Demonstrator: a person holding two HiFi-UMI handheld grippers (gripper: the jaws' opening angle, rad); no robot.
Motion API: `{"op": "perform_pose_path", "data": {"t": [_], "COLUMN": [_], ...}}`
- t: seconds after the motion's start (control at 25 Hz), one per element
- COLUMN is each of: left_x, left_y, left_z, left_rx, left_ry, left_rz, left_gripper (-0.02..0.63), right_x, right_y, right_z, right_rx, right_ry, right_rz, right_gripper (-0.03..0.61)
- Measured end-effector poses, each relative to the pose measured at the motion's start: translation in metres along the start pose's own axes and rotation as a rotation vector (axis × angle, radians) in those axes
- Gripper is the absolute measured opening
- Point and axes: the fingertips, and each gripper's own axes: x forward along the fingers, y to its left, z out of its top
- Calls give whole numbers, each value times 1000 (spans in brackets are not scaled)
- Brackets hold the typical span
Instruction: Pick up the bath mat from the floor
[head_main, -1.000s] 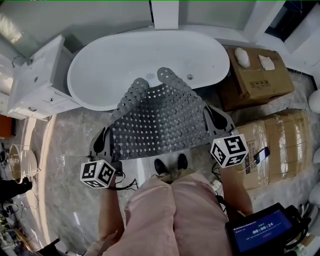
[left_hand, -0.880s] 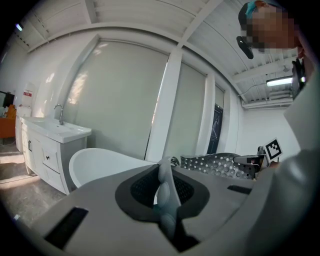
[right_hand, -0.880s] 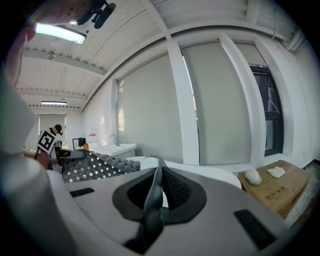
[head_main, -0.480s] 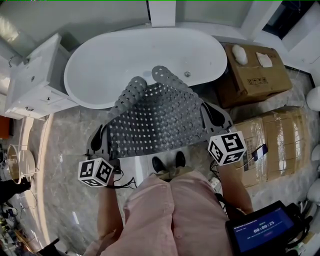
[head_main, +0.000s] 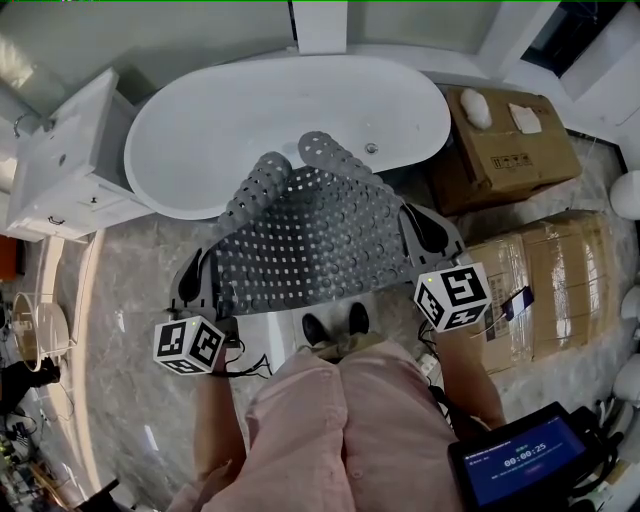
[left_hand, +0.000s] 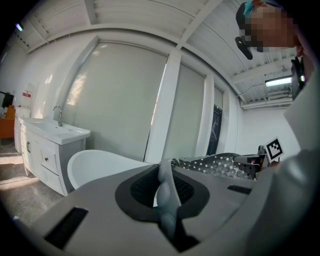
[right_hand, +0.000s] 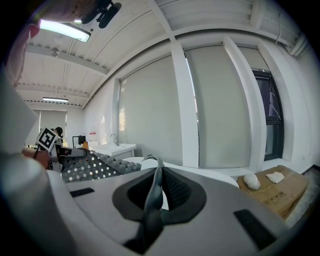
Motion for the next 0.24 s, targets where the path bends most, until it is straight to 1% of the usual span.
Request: {"op": "perform_pose_path", "data": {"t": [0.24], "left_x": [-1], "left_y": [1], "left_z": [2], "left_rx": [-5], "left_ry": [-3], "left_rz": [1], "left_gripper": [34], "right_x": [-1], "right_y": [1], "right_z": [1], "right_rx": [6], "right_ry": [-2], "right_rz": [-4], "right_gripper": [26]}}
